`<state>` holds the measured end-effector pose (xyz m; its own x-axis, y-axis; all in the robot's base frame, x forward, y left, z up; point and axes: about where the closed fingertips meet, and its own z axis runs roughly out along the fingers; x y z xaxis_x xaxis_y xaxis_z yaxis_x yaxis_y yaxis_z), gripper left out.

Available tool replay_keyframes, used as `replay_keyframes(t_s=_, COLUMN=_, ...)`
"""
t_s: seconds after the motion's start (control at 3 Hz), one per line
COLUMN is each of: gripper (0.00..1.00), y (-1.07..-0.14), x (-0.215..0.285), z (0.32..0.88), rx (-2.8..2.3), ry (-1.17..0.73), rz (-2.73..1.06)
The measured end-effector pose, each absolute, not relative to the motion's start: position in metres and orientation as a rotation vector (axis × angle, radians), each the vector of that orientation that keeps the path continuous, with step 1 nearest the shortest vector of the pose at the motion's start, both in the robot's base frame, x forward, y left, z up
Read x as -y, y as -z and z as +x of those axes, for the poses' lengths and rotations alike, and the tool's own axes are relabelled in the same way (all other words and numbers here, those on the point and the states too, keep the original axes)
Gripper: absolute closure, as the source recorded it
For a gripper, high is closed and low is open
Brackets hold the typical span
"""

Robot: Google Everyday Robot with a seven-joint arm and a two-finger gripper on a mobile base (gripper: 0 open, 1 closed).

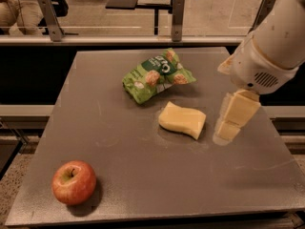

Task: Pick sponge

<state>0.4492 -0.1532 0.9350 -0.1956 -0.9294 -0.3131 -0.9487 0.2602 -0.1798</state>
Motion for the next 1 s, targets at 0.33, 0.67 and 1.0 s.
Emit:
replay_keyframes(t_s=0.33, gripper=0.00, y=-0.907, x=0.130, z=0.457, rx=-2.177, ry=-0.130, rz=-1.725)
replay_keyframes(t_s=0.67, gripper=0.00, y=-0.885, x=0.117, z=0.472, rx=-2.161, ry=-0.174, rz=-1.728)
replay_keyframes(t_s=1.0, gripper=0.00, y=-0.867, x=0.109, z=0.486, rx=-2.155, ry=-0.221, rz=-1.729)
